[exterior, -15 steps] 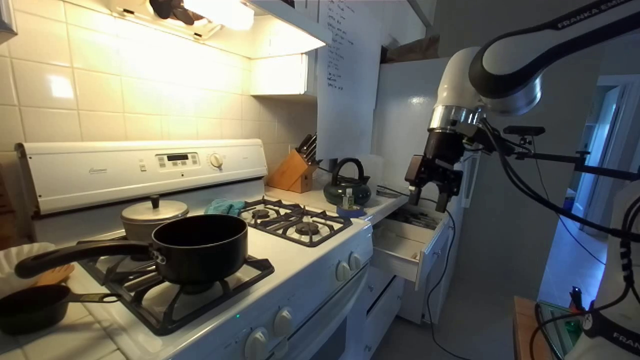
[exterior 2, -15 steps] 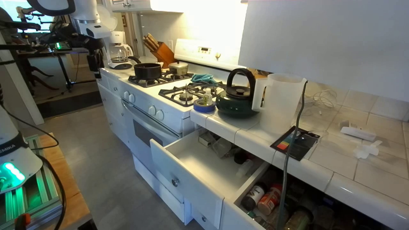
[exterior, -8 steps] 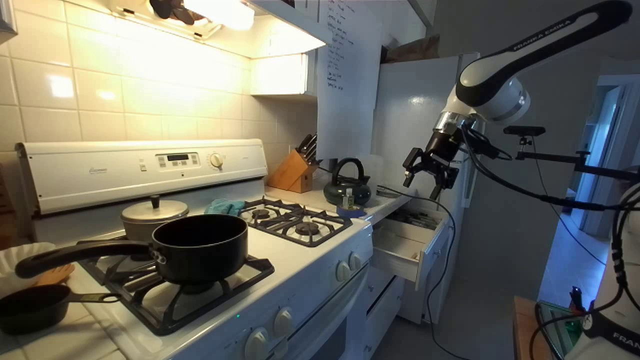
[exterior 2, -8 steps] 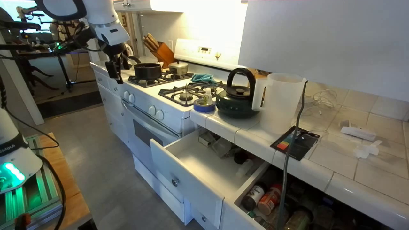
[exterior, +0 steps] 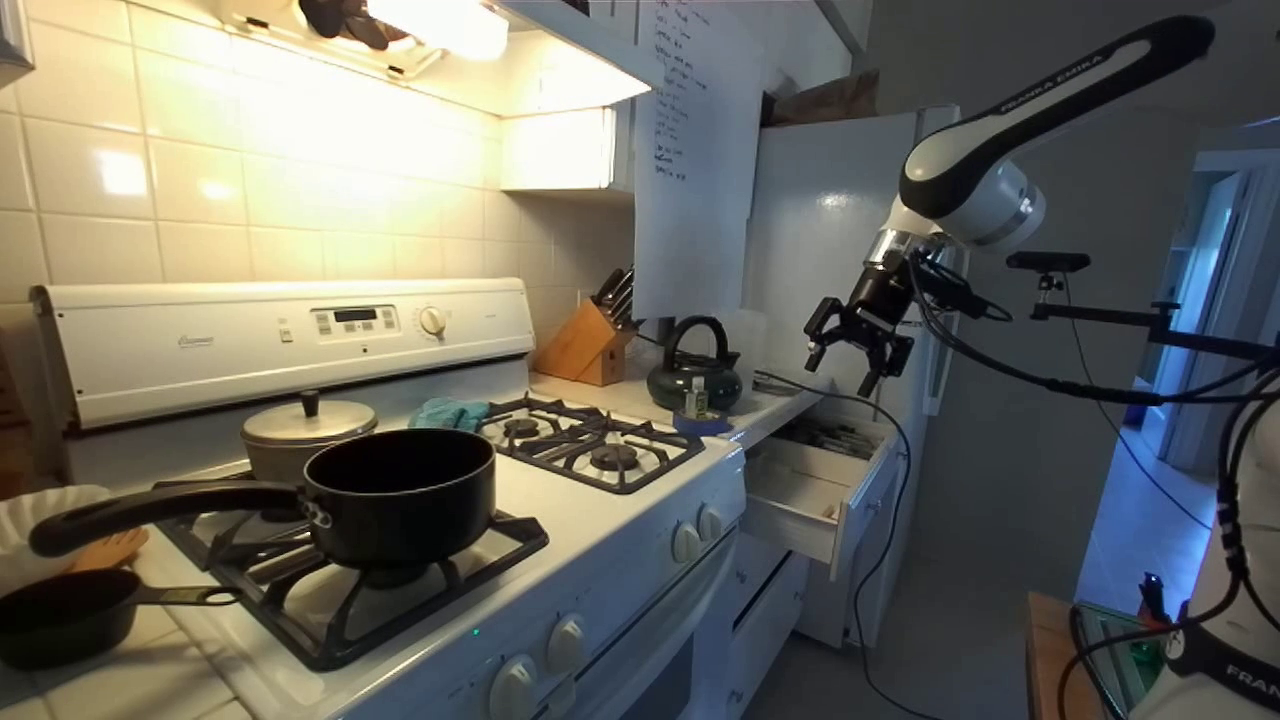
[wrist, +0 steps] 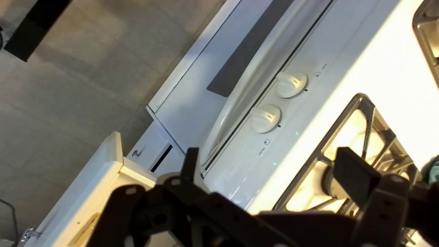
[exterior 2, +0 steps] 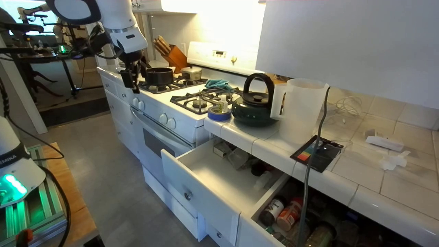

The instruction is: Put the bottle into the drawer and push it closed

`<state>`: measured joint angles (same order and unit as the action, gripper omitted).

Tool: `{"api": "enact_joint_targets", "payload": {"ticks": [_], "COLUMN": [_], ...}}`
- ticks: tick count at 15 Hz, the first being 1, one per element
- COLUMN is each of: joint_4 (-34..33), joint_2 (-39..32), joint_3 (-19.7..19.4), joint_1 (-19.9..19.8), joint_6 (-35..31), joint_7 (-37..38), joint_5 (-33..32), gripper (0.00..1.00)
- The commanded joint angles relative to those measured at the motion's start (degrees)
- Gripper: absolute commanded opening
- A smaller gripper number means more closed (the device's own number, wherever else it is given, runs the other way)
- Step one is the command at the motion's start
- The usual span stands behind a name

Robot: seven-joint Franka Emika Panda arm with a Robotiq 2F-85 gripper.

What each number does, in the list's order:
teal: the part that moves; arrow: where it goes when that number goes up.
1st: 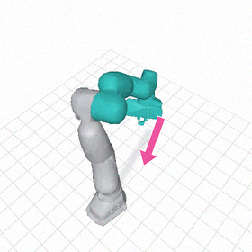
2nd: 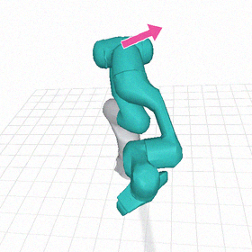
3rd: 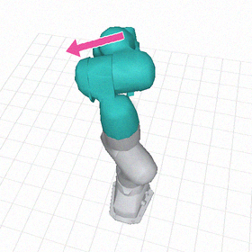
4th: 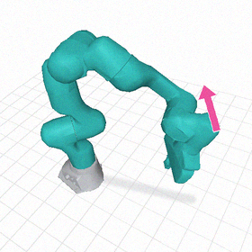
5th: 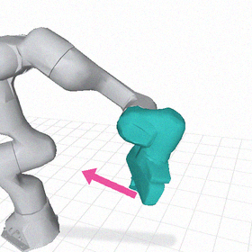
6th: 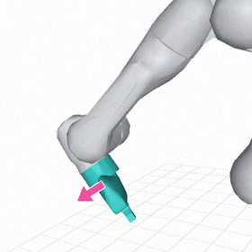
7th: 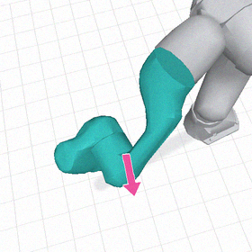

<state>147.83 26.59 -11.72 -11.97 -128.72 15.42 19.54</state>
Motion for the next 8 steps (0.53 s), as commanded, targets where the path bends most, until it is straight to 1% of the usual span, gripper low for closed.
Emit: {"api": "enact_joint_targets", "payload": {"ticks": [1,3,4,6,8], "joint_4": [-1.5,-3.0,-4.8,-8.4,-12.8], "joint_2": [-4.3,-8.3,-11.4,-17.2,-22.7], "joint_3": [-0.5,-2.0,-2.9,-3.9,-3.9], "joint_1": [-1.3,-1.4,-1.2,-0.9,-0.9], "joint_6": [-8.9,-17.3,-20.0,-23.5,-25.6], "joint_7": [-1.1,-1.1,-0.1,2.5,5.9], "joint_5": [0.9,2.3,3.4,5.6,7.4], "gripper": [1.0,1.0,1.0,1.0,1.0]}}
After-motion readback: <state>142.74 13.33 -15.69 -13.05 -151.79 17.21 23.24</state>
